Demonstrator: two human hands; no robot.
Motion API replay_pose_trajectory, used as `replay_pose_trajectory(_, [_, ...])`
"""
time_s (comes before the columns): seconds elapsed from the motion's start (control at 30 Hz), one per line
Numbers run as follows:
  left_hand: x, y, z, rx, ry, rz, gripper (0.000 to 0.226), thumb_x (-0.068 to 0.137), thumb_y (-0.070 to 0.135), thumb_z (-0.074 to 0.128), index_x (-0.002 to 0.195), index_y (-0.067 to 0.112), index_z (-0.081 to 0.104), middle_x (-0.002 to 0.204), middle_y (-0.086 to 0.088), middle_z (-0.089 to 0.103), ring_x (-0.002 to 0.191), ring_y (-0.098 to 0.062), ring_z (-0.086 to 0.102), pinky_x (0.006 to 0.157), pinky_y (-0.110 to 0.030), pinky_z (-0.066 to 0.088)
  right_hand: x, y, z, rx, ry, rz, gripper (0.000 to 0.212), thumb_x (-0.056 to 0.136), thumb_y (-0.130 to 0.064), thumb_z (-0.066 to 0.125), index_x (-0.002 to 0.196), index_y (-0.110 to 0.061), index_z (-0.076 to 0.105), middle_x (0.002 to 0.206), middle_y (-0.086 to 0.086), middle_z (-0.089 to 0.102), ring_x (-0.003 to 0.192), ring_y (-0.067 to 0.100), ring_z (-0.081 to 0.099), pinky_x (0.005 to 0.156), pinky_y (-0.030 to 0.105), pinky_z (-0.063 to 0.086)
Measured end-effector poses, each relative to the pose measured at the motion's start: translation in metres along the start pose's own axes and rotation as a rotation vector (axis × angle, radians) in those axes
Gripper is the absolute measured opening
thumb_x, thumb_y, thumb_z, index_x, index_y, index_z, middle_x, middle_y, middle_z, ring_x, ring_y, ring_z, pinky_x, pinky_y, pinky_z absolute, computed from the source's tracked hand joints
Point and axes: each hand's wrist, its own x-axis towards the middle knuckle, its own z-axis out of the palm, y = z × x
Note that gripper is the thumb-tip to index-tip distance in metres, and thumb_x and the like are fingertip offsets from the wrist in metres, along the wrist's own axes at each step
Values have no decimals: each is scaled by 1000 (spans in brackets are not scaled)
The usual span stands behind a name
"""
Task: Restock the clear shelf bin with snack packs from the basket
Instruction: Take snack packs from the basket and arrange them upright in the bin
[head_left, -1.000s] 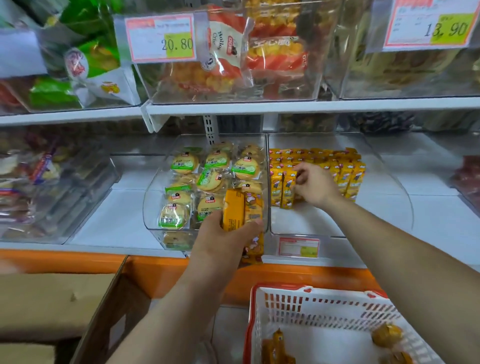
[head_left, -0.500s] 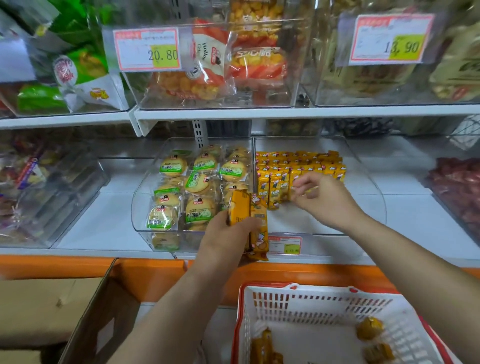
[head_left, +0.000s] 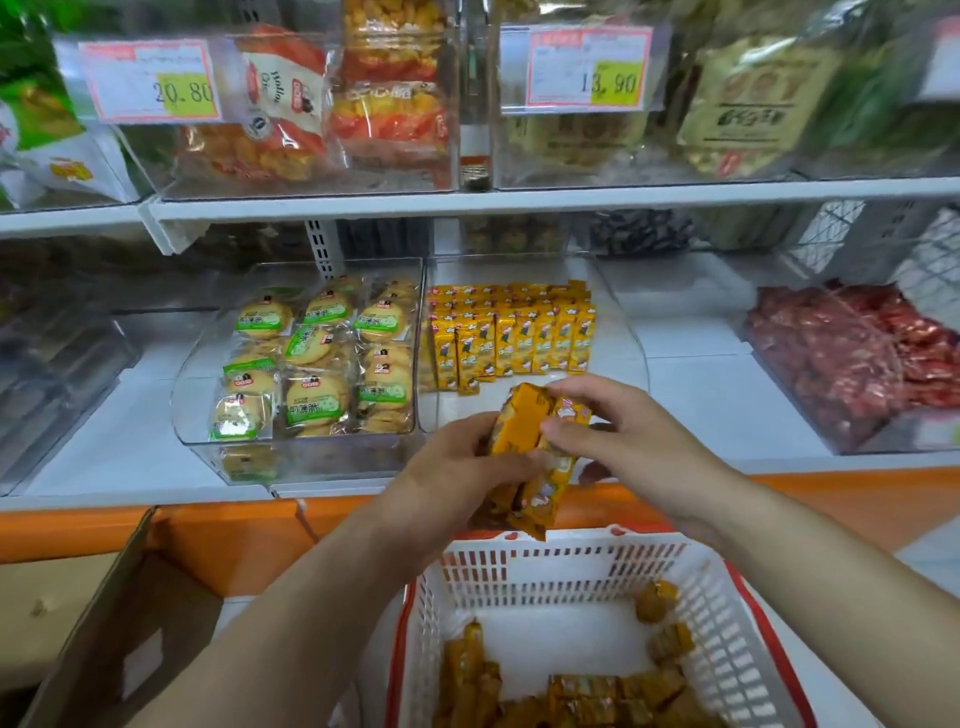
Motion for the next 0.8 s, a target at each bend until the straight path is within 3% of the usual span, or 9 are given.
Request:
replay_pose_trajectory(0.07, [3,-1,3,-24,32,-37,34,85,23,76,117,15,70,106,-21,75,89,-37,75,80,-49,62,-1,0,-10,47,11,9,25,74,-33,82,95,-28,69,96,-6,73,78,18,71,59,27,51])
replay_pose_trajectory(0.17, [7,0,2,-155,119,-42,21,96,14,67,116,14,70,103,-6,80,83,-21,78,63,-31,61,1,2,-24,203,104,45,48,49,-36,88,83,-17,60,90,11,70,74,19,71,60,30,53])
replay_pose_trajectory(0.3, [10,0,-2,-194,190,25,19,99,14,65,118,14,68,105,-5,80,96,-25,78,66,-28,62,2,6,-21,253,121,44,45,48,-31,89,63,-20,48,93,20,72,76,25,66,64,30,44])
replay_pose_trajectory(0.4, [11,-2,-1,-166,246,73,15,96,14,69,112,15,70,99,-5,80,89,-22,79,66,-27,61,3,10,-6,141,50,64,40,61,-17,92,83,-18,59,91,10,76,79,25,73,66,31,53])
replay_pose_trajectory(0.5, [12,0,-5,-123,274,84,13,96,15,69,109,16,72,97,-4,81,88,-21,79,67,-26,61,8,6,3,89,-8,39,65,70,-18,89,121,-43,57,90,-5,72,81,22,75,69,28,57])
replay_pose_trajectory(0.57, [12,4,-16,-87,322,100,11,95,14,70,106,14,73,92,-1,80,85,-17,78,65,-24,60,19,2,4,21,29,-18,72,67,-27,88,124,-52,53,96,-3,67,84,22,73,78,35,59])
replay_pose_trajectory(0.67, [10,10,-36,-39,406,131,7,95,14,71,102,12,72,77,0,76,71,-11,75,59,-20,57,57,2,5,-88,164,-60,59,72,-28,87,123,-37,58,106,9,63,89,22,68,89,47,56])
replay_pose_trajectory(0.8, [5,12,-53,-51,455,133,20,94,15,72,113,15,66,90,-4,79,77,-15,78,59,-23,59,125,12,8,-301,251,-103,49,76,-20,85,114,-27,54,92,2,59,77,21,60,74,37,51])
